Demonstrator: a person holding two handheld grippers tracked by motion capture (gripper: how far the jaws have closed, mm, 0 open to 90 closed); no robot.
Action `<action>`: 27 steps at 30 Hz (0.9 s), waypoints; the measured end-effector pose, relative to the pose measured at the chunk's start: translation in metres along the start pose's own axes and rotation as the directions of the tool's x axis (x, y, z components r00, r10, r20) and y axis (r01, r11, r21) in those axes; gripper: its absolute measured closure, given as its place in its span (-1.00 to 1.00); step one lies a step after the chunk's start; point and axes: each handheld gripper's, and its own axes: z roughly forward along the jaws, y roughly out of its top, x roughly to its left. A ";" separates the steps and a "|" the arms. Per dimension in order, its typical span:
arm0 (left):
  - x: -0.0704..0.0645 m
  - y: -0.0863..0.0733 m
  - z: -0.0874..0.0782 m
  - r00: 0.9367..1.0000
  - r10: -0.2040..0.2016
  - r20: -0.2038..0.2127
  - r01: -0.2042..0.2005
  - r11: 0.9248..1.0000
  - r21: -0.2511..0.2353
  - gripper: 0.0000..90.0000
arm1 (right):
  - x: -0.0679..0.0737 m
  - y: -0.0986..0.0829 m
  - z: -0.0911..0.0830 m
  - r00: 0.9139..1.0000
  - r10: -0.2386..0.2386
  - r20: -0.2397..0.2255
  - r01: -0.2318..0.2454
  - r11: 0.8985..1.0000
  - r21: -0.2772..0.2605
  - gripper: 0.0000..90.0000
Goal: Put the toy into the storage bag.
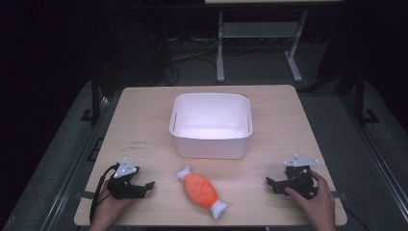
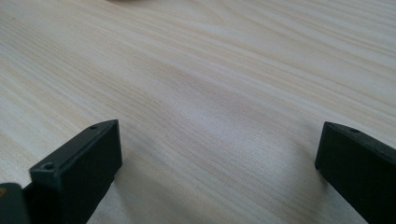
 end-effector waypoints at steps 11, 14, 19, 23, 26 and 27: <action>-0.002 0.003 -0.005 0.999 0.017 0.030 -0.017 1.000 -0.008 0.04 | 0.000 0.000 0.000 1.000 0.000 0.000 0.000 1.000 0.000 -1.00; -0.008 0.009 -0.009 0.997 0.036 0.074 -0.035 0.999 -0.008 0.44 | 0.000 0.000 0.000 1.000 0.001 0.000 -0.001 1.000 0.000 -1.00; -0.014 0.016 -0.011 0.992 0.036 0.124 -0.036 0.999 0.002 0.88 | 0.000 0.000 0.000 1.000 0.000 0.000 0.000 1.000 0.000 -1.00; -0.022 0.022 -0.007 0.984 0.046 0.173 -0.052 0.998 0.029 0.99 | 0.000 0.000 0.000 1.000 0.001 0.000 -0.001 1.000 0.000 -1.00; -0.027 0.025 -0.005 0.980 0.043 0.192 -0.050 0.998 0.028 0.99 | 0.000 0.000 0.000 1.000 -0.001 -0.001 0.001 1.000 0.000 -1.00; -0.028 0.026 -0.005 0.979 0.049 0.198 -0.056 0.998 0.029 0.99 | 0.000 0.000 0.000 1.000 -0.001 0.000 0.001 1.000 0.000 -1.00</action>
